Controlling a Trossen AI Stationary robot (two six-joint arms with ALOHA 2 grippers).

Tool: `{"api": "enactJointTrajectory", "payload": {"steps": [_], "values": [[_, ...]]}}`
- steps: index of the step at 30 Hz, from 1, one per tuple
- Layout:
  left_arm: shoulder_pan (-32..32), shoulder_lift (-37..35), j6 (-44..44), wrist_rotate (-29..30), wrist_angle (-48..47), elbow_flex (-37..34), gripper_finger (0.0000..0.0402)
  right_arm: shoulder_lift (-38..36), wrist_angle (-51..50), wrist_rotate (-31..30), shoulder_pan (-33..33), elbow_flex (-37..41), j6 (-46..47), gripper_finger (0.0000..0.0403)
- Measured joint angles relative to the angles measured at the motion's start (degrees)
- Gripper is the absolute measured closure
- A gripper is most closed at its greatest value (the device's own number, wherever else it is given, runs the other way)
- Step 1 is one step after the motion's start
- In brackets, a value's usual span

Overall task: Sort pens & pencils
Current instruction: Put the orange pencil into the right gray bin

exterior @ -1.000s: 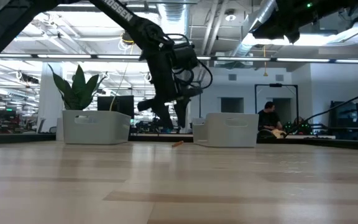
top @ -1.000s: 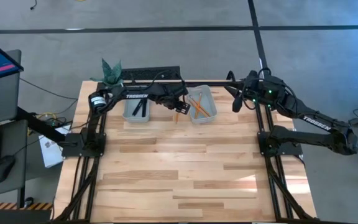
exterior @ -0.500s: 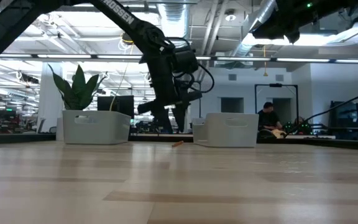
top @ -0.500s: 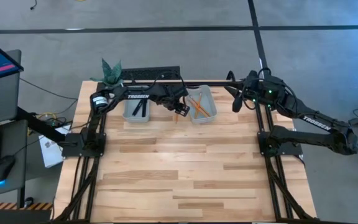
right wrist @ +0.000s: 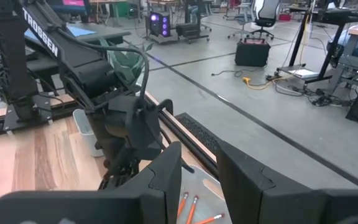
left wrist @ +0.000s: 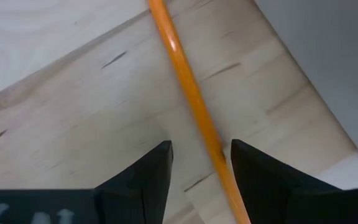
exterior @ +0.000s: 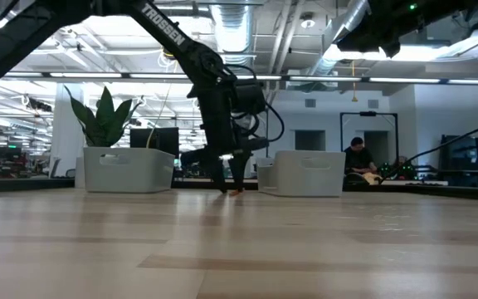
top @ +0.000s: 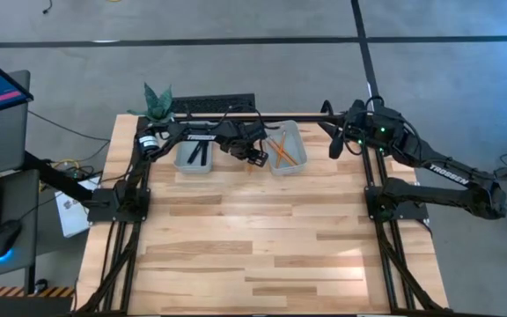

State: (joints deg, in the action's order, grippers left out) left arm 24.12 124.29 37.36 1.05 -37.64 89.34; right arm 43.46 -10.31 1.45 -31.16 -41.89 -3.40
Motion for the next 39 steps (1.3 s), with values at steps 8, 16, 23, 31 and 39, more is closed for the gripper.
{"api": "enactJointTrajectory", "payload": {"steps": [8, 16, 23, 31, 39], "values": [[0.26, 0.26, 0.15, -0.29, -3.05, 0.59, 0.0239, 0.01, 0.02, -0.01, -0.08, -0.02, -0.02, 0.0281], [0.45, 0.28, 0.73, -0.46, -5.56, 0.63, 0.0239, 0.02, 0.03, -0.01, -0.08, -0.02, -0.03, 0.0281], [0.46, 0.60, 0.94, 0.26, -10.09, 2.46, 0.0239, 0.02, 0.04, -0.01, -0.08, -0.02, -0.02, 0.0281], [0.54, 0.84, -1.58, 8.05, -20.70, 7.73, 0.0239, 0.01, 0.07, -0.01, -0.08, -0.02, -0.02, 0.0281], [0.63, 1.88, -6.40, 7.64, -19.69, 7.73, 0.0239, 0.02, 0.07, -0.01, -0.07, -0.02, -0.02, 0.0281]]}}
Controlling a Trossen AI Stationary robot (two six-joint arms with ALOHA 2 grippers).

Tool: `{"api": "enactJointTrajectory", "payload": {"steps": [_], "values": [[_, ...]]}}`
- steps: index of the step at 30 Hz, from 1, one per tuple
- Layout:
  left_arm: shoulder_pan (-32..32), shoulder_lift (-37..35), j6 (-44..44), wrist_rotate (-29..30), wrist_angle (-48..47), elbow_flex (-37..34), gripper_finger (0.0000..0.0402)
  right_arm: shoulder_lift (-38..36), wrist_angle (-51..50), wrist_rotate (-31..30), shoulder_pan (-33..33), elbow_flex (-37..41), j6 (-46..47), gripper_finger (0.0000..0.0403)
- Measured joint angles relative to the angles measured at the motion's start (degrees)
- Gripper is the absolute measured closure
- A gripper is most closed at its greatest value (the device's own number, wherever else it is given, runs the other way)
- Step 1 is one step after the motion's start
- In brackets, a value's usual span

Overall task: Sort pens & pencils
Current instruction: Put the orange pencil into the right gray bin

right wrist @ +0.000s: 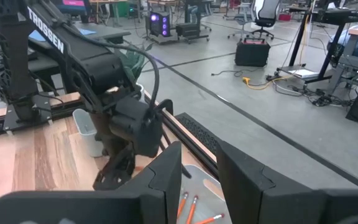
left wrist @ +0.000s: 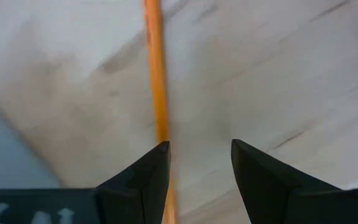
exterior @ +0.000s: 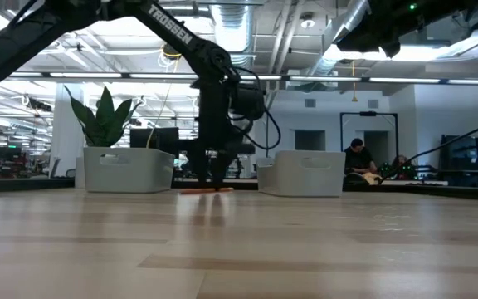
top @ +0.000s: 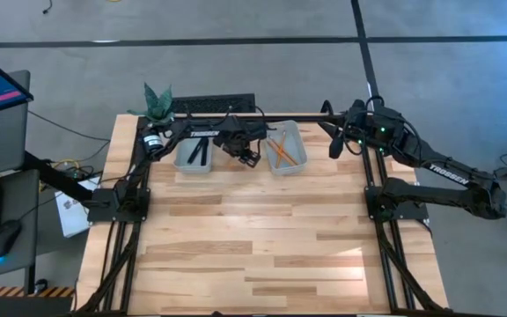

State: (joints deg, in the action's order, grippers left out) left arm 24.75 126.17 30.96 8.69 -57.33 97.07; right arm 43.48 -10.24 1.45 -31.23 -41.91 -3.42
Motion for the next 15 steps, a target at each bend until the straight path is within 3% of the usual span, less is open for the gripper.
{"api": "enactJointTrajectory", "payload": {"steps": [12, 15], "values": [[2.16, 0.59, -1.27, 8.46, -2.35, 0.16, 0.0239, 0.00, -0.15, 0.01, 0.03, 0.01, 0.01, 0.0281], [3.10, 0.59, -1.64, 7.20, -2.07, 0.16, 0.0239, -0.02, -0.15, 0.01, 0.03, 0.02, 0.00, 0.0281]]}}
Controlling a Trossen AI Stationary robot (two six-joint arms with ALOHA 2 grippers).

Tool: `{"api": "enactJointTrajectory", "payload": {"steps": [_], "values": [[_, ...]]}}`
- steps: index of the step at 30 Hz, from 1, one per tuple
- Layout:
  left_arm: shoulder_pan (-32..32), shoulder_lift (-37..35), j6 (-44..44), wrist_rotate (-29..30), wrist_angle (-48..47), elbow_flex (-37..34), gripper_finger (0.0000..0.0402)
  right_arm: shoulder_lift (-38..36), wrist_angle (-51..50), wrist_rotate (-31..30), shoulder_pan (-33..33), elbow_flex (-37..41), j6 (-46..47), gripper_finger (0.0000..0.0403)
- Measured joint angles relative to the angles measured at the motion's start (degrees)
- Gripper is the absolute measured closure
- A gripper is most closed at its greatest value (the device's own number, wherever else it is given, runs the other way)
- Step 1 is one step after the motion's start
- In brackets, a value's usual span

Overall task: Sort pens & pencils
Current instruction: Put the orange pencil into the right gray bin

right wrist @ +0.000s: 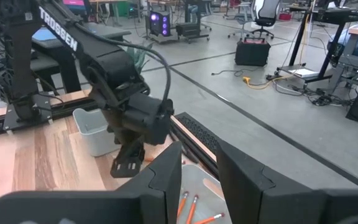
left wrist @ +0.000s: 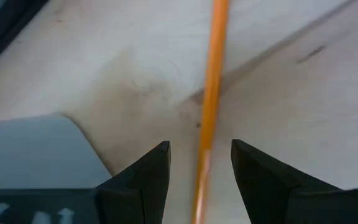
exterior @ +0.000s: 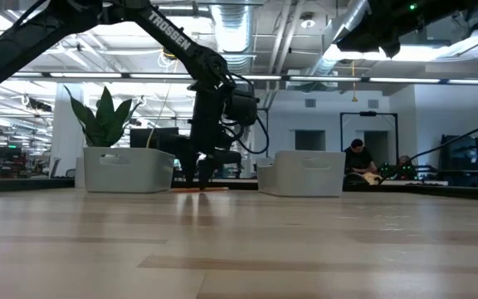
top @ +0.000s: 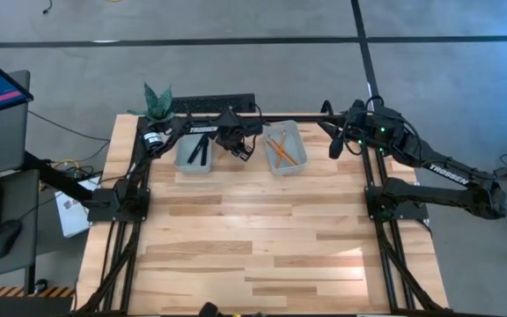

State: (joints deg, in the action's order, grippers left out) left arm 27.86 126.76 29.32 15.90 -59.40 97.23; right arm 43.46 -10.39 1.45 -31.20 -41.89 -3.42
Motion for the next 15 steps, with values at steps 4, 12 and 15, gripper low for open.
{"api": "enactJointTrajectory", "payload": {"steps": [4, 12, 15], "values": [[0.80, 0.00, -0.98, 0.14, 0.03, 0.02, 0.0239, 0.00, 0.00, -0.02, 0.00, -0.01, 0.00, 0.0281], [2.86, 0.00, -4.65, -7.53, 3.67, 0.04, 0.0239, 0.00, 0.04, -0.02, 0.00, -0.02, 0.00, 0.0281], [3.71, 0.00, -4.68, -8.03, 3.61, 0.04, 0.0239, 0.00, 0.06, -0.02, 0.00, 0.00, 0.00, 0.0281]]}}
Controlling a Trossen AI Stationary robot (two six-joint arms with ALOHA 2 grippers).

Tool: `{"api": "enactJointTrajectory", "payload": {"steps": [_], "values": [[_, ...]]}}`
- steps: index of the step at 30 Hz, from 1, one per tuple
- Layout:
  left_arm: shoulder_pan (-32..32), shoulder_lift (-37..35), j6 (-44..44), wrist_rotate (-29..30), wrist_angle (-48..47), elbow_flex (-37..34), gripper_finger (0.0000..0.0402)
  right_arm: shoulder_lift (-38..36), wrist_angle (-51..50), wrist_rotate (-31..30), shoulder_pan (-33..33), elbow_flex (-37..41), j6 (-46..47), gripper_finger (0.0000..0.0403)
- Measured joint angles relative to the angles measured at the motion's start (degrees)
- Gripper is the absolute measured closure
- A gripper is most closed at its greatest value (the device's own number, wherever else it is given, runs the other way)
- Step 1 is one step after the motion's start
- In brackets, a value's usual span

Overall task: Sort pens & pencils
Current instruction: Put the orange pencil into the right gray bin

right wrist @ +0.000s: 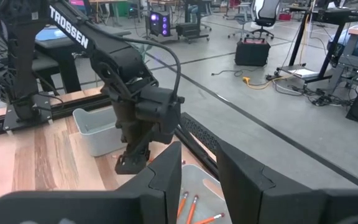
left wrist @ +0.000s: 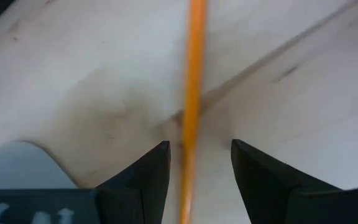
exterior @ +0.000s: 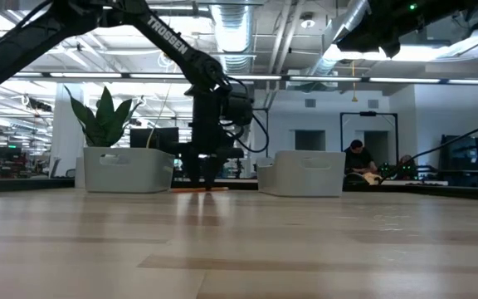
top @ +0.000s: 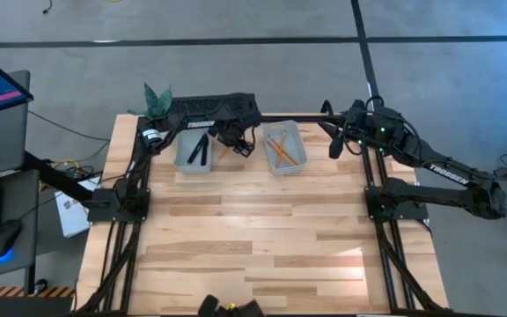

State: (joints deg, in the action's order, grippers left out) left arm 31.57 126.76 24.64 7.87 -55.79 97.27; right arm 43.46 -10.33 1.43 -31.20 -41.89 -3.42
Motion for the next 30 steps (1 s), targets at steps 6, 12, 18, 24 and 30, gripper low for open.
{"api": "enactJointTrajectory", "payload": {"steps": [6, 12, 18, 24, 30], "values": [[1.79, -0.02, 1.34, -0.08, 0.00, 0.00, 0.0239, 0.02, 0.02, 0.02, 0.00, 0.00, 0.00, 0.0281], [1.86, -0.02, 2.70, 2.46, 0.28, 0.00, 0.0239, 0.00, 0.02, 0.00, 0.00, -0.02, 0.00, 0.0281], [1.84, -0.13, 2.97, -1.99, 0.29, 0.05, 0.0239, 0.00, 0.02, 0.00, 0.00, -0.02, 0.00, 0.0281], [1.84, -0.17, 2.56, -2.01, 0.34, -0.06, 0.0239, 0.01, 0.02, 0.01, 0.00, -0.01, 0.00, 0.0281], [2.20, -0.58, 3.03, -3.39, 2.31, -1.73, 0.0239, 0.00, 0.02, 0.00, -0.01, -0.02, 0.00, 0.0281]]}}
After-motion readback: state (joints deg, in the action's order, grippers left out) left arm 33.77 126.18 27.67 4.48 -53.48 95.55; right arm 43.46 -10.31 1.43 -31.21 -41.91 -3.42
